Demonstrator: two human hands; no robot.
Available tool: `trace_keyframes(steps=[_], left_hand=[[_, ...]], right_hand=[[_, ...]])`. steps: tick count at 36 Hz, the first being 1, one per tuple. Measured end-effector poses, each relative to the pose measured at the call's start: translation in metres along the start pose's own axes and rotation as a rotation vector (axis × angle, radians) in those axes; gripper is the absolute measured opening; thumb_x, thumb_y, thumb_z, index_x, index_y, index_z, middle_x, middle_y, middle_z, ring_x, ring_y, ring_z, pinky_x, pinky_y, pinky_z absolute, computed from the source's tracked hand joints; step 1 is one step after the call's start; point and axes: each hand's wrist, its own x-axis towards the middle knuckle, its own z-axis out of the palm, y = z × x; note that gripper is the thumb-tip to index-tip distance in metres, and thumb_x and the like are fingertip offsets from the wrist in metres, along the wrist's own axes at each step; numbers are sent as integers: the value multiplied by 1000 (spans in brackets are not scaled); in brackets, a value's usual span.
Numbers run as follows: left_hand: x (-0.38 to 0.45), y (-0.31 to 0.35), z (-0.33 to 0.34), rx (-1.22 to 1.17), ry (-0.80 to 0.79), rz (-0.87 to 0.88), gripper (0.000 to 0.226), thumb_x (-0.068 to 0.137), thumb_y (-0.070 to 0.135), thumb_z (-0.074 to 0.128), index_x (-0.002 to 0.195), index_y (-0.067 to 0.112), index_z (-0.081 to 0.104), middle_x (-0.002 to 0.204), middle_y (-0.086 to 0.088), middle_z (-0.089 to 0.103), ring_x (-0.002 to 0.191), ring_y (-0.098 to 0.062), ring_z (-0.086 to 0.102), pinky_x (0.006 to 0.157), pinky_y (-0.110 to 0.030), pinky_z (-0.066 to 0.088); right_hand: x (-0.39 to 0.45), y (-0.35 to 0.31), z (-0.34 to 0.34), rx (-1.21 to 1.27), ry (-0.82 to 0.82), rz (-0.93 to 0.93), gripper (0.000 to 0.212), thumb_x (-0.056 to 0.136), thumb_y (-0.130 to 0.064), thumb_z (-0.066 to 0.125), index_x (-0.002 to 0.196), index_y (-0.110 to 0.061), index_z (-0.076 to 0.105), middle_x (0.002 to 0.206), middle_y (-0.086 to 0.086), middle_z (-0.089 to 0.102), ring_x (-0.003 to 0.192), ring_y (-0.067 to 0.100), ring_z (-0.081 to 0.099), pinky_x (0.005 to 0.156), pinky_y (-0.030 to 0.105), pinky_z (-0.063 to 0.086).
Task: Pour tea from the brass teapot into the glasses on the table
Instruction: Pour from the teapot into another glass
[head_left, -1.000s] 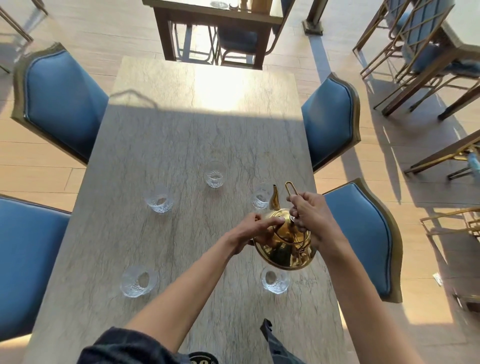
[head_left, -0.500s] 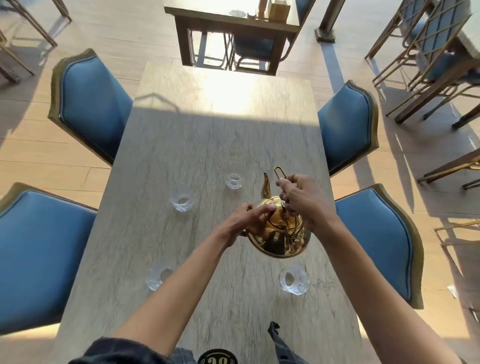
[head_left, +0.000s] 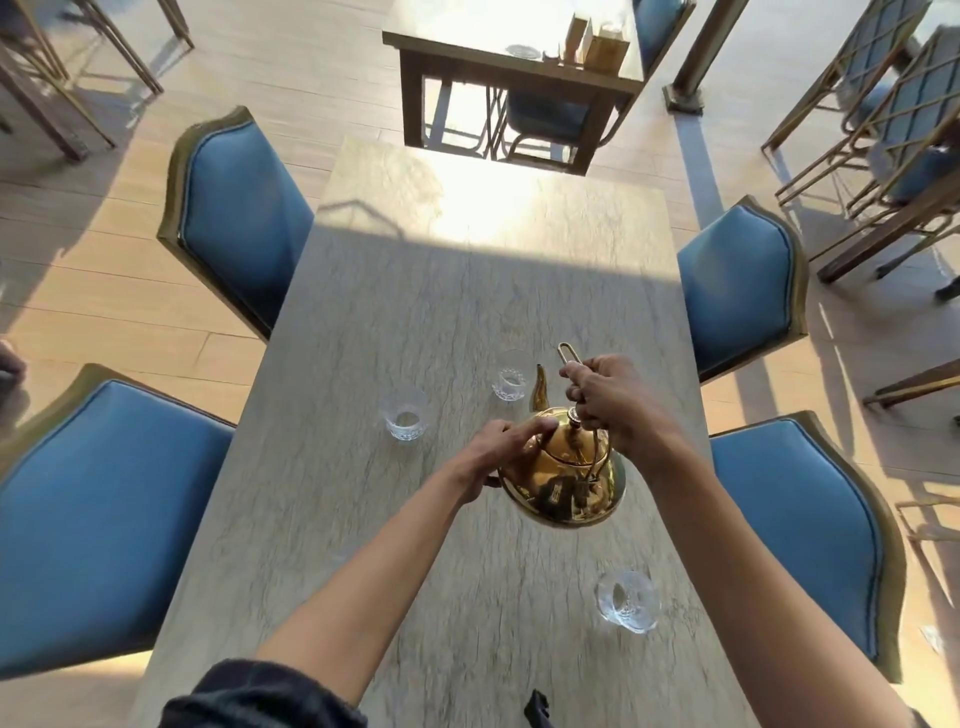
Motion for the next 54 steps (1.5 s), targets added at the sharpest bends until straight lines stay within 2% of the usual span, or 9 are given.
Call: trace_keyframes(steps=[7, 15, 18, 21, 25, 29, 34, 41, 54], left_hand=[[9, -1, -7, -22, -41, -41, 72, 91, 73, 69, 134, 16, 72, 130, -10, 74, 110, -25, 67, 76, -37, 48], [17, -7, -10, -45, -37, -70, 74, 91, 73, 68, 138, 16, 70, 112, -3, 73, 111, -28, 67, 107, -54, 50], [19, -8, -10, -50, -42, -72, 61, 92, 71, 68, 125, 19, 72, 104, -1, 73, 103, -24, 67, 111, -57, 49], [19, -9, -10, -63, -39, -85, 55, 92, 72, 69, 118, 23, 72, 111, -5, 73, 113, -31, 67, 112, -58, 48], [19, -9, -8, -70, -55, -80, 45, 94, 69, 68, 109, 27, 73, 117, -7, 71, 108, -27, 66, 105, -52, 49], [20, -11, -5, -68, -46, -75, 67, 89, 72, 70, 131, 20, 72, 128, -11, 72, 117, -32, 66, 96, -48, 49], [21, -12, -2, -64, -51, -73, 73, 87, 76, 71, 129, 16, 74, 129, -15, 77, 119, -35, 70, 90, -46, 51], [24, -12, 1, -49, -52, -68, 87, 78, 82, 73, 136, 17, 72, 128, -12, 78, 118, -33, 72, 101, -51, 55], [20, -7, 3, -71, -62, -73, 107, 64, 88, 75, 142, 16, 69, 136, -13, 74, 123, -33, 69, 85, -43, 52]], right_hand=[[18, -2, 10, -38, -8, 27, 20, 103, -17, 50, 102, -2, 63, 67, 3, 49, 45, 8, 40, 37, 21, 31], [34, 1, 17, -37, -28, 44, 18, 103, -16, 50, 97, -3, 61, 63, 3, 47, 32, 3, 36, 30, 19, 28], [37, 2, 17, -41, -32, 45, 19, 103, -16, 50, 93, -4, 60, 63, 4, 46, 32, 3, 35, 30, 19, 28], [37, 3, 18, -43, -37, 50, 19, 103, -16, 49, 92, -5, 60, 64, 3, 46, 34, 4, 36, 31, 19, 28], [37, 5, 17, -59, -29, 44, 19, 103, -17, 49, 93, -5, 61, 64, 4, 47, 36, 5, 37, 32, 19, 29], [36, 6, 16, -86, -14, 26, 19, 103, -17, 49, 96, -4, 62, 64, 4, 48, 37, 6, 38, 33, 19, 30], [34, 6, 13, -101, -12, 17, 21, 103, -17, 49, 90, -6, 61, 65, 4, 48, 42, 9, 38, 34, 20, 30], [30, 3, 9, -106, -8, 13, 20, 104, -17, 48, 99, -3, 61, 65, 4, 45, 45, 10, 35, 36, 21, 27], [24, -6, 6, -119, -1, 2, 20, 104, -15, 47, 98, -2, 60, 65, 5, 45, 46, 11, 35, 34, 20, 26]])
